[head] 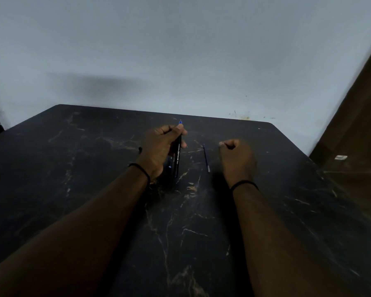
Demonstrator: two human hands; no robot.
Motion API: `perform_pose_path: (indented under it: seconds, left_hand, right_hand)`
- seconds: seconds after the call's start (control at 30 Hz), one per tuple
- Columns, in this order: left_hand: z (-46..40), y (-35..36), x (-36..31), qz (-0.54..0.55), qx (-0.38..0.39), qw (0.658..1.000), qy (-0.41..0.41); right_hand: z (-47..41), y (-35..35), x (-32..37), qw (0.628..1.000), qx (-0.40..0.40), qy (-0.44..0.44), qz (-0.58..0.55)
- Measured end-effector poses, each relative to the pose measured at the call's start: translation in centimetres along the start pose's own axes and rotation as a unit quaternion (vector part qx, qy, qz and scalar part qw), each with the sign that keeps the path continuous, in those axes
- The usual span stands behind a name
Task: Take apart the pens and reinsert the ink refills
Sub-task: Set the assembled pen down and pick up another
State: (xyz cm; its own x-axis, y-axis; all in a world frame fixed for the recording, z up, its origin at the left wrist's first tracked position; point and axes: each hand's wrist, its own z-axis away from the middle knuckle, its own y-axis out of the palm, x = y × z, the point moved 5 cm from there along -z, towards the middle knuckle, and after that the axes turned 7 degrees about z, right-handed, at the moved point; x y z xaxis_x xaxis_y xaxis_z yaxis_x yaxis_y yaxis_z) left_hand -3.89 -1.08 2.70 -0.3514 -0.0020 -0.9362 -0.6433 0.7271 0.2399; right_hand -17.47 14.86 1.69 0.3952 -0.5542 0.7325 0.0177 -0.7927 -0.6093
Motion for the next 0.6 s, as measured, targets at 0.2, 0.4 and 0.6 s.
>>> perform_pose_path:
  seconds: [0.2,0.4,0.6]
  left_hand:
    - [-0.2,0.1,0.3,-0.014,0.004,1.000,0.008]
    - [0.0,0.4,0.3,-0.018,0.002,1.000,0.013]
    - [0.1,0.6,0.1,-0.029,-0.005,0.999,0.024]
  right_hand:
    - [0.9,2.5,1.3,0.969,0.107,-0.055,0.214]
    - [2.1,2.0,3.7,0.941,0.050,-0.129,0.308]
    - [2.7,2.0,4.5,0.930,0.066,-0.170,0.319]
